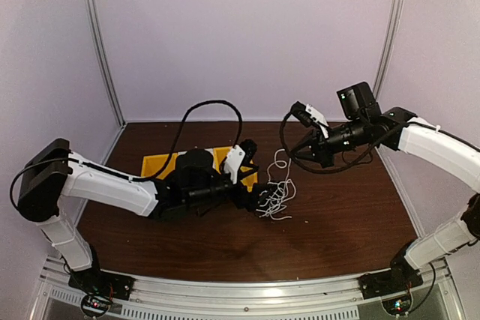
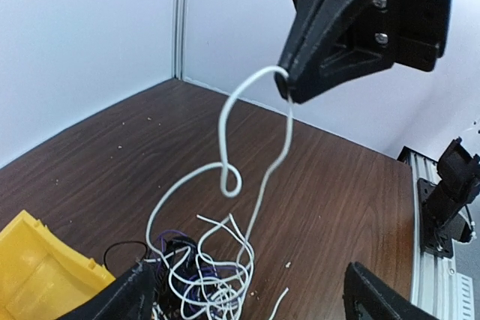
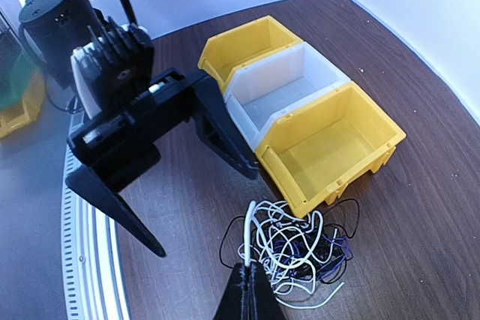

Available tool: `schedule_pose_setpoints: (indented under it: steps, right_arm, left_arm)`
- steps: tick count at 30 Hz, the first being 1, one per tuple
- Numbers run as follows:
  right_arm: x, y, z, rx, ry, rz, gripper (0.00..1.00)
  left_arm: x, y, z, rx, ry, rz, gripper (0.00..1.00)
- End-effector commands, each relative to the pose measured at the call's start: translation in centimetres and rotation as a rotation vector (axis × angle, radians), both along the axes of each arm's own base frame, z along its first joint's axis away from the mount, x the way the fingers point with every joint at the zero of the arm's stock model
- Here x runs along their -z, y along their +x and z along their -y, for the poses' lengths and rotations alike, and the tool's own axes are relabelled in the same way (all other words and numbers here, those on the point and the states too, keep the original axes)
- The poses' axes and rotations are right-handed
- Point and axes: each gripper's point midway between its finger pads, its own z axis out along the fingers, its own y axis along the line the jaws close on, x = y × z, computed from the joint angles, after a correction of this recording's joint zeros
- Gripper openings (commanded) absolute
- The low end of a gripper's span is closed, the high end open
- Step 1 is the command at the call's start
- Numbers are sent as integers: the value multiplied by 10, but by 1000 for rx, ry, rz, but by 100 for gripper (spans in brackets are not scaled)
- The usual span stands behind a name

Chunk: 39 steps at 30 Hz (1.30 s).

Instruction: Untangle the cables

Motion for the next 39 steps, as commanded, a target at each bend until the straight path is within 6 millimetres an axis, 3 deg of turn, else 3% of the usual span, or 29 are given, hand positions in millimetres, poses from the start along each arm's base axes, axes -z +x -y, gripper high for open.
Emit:
schedule_pose_setpoints:
  steps: [1,6,13,17,22,24,34,39]
  right_arm:
    - [-28,-23,-2,-78,57,26,0]
    - [-51,-34,1,-109,84,64,0]
    - [-90,-50,4,-168,135,134,0]
    - [-123,-53,6,-193,152,231,0]
    - [-170,-60,9,-208,200,322,0]
    - [-190,-62,12,-200,212,366,0]
    - [-299,-81,35,-168,328,605,0]
    - [-335,-84,46,-146,367,698,0]
  left_arm:
    - [-24,23,24,-41,-79,117,89]
    - [-13,48,46,-91,-67,187,89]
    - [14,64,77,-90,-52,211,78]
    - [40,66,86,-67,-38,177,59]
    - [81,62,101,-8,1,88,42]
    - [89,59,101,2,-2,62,38]
    - [138,56,91,-17,69,-29,37]
    - [156,50,80,-28,76,-81,51]
